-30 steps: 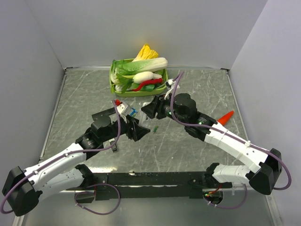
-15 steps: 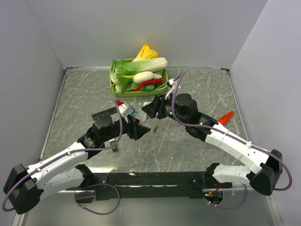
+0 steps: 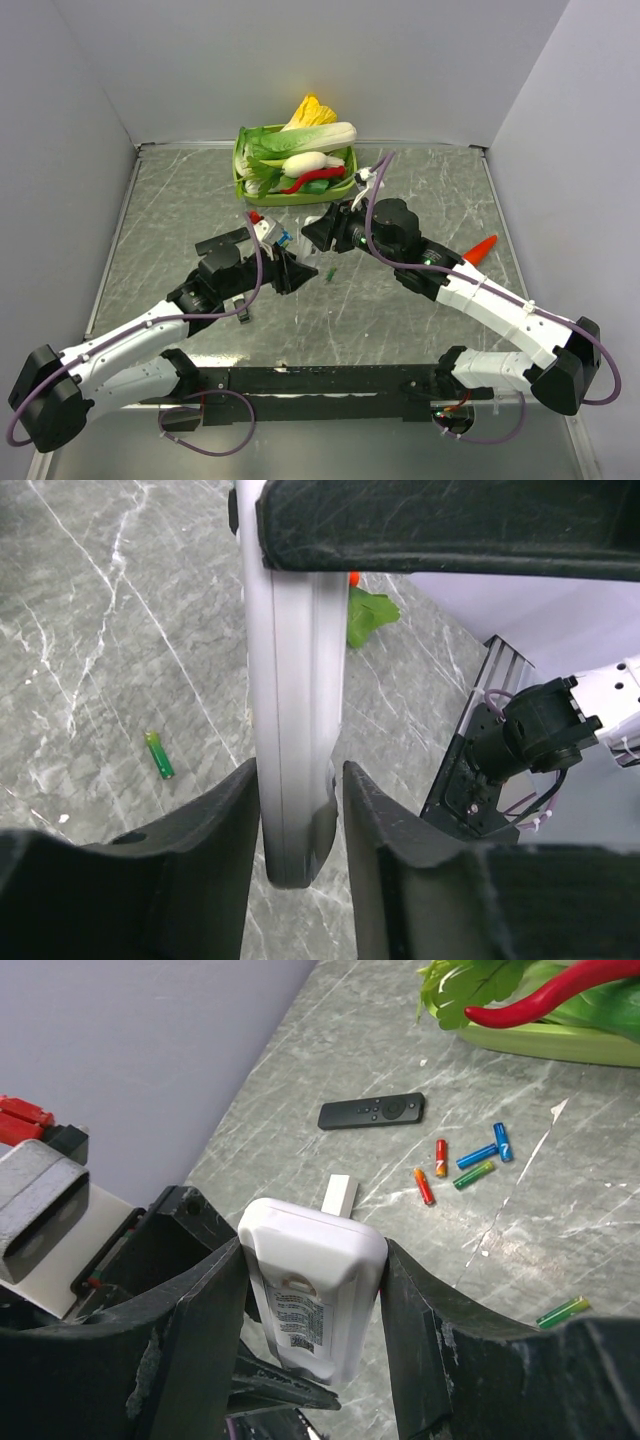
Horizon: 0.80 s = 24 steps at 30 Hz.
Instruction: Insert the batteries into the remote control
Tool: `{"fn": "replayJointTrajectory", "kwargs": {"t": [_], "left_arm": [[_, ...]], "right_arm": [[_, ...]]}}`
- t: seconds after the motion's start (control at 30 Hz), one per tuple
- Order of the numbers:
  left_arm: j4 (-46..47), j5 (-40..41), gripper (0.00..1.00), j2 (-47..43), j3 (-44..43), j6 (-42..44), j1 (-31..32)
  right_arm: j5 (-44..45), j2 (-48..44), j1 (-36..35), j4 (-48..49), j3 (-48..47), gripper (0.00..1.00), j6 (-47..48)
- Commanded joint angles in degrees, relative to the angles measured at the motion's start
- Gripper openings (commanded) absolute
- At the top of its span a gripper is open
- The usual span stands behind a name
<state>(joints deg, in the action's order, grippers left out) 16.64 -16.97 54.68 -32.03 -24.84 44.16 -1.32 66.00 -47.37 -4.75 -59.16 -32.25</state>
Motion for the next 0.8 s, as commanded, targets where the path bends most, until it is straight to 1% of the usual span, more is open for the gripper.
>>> {"fn": "replayJointTrajectory", "kwargs": {"t": [0.0, 0.07, 0.1, 0.17, 0.2, 0.27, 0.3, 0.33, 0.37, 0.4, 0.47, 0.5, 0.53, 0.57, 0.6, 0.63, 0.67, 0.7, 0.73, 0.77], "left_arm": [[2.9, -1.4, 0.37, 0.3, -0.5, -0.3, -0.1], [2.9, -1.4, 0.31, 0.5, -0.7, -0.3, -0.1], [2.7, -1.4, 0.24, 0.5, -0.8, -0.2, -0.1], [2.7, -1.4, 0.17, 0.5, -1.0, -0.2, -0.2], [2.7, -1.4, 0.10, 0.5, -1.0, -0.2, -0.1], [2.9, -1.5, 0.02, 0.4, -1.3, -0.3, -0.2], [3.0, -1.4, 0.01, 0.3, -1.3, -0.6, -0.2], [3.3, -1.5, 0.01, 0.3, -1.1, -0.6, -0.1], [3.4, -1.2, 0.01, 0.2, -1.1, -0.9, -0.1], [3.4, -1.1, 0.01, -0.1, -1.0, -1.1, -0.1], [3.1, -0.5, 0.01, -0.4, -0.6, -1.3, -0.1], [3.0, -0.3, 0.01, -0.6, -0.4, -1.6, -0.1], [3.0, -0.1, 0.01, -0.8, -0.1, -1.7, -0.1], [3.0, -0.1, 0.01, -0.9, 0.0, -2.1, -0.1], [3.0, -0.1, 0.01, -1.0, 0.0, -2.3, -0.1], [3.0, -0.1, 0.01, -1.0, 0.0, -2.6, -0.2], [3.0, -0.1, 0.01, -1.0, 0.0, -3.1, -0.1], [2.6, 0.2, 0.01, -1.0, 0.0, -3.4, -0.1], [2.4, 0.1, 0.01, -1.0, -0.3, -3.7, -0.1], [2.2, 0.0, 0.02, -0.8, -0.5, -4.4, -0.1]], "right_arm": [[-0.2, -2.1, -0.3, 2.8, -2.7, 0.00, -1.6], [0.0, -2.1, -0.3, 2.8, -2.7, 0.00, -1.7], [-0.2, -2.1, -0.3, 2.9, -2.7, 0.00, -1.8], [-0.3, -1.9, -0.3, 2.8, -2.8, 0.00, -1.9], [-0.4, -2.0, -0.3, 2.8, -2.6, 0.00, -2.1], [-0.6, -2.1, -0.3, 2.9, -2.5, 0.00, -2.3], [-0.5, -2.2, -0.3, 2.8, -2.2, 0.00, -2.3], [-0.4, -2.4, -0.3, 2.7, -2.0, 0.03, -2.0], [-0.2, -2.6, -0.3, 2.8, -1.8, 0.09, -1.7], [-0.3, -2.9, -0.3, 2.8, -1.4, 0.28, -0.5], [-0.5, -4.2, -0.3, 3.6, -0.7, 0.47, 1.9], [-0.5, -4.6, -0.3, 3.7, -0.3, 0.64, 5.2], [-1.0, -5.7, -0.3, 4.5, -0.3, 0.69, 7.2], [-1.7, -6.3, -0.3, 5.2, -0.1, 0.73, 9.5], [-2.2, -7.0, -0.3, 6.5, 0.4, 0.79, 14.3], [-3.6, -8.5, -0.3, 7.4, 0.9, 0.84, 17.1], [-4.1, -9.4, -0.3, 8.8, 1.4, 0.87, 20.0], [-4.5, -10.2, -0.3, 9.3, 2.4, 0.91, 25.9], [-6.0, -11.8, -0.3, 9.5, 2.8, 0.93, 29.2], [-7.5, -12.5, -0.3, 9.1, 3.2, 0.94, 32.5]]}}
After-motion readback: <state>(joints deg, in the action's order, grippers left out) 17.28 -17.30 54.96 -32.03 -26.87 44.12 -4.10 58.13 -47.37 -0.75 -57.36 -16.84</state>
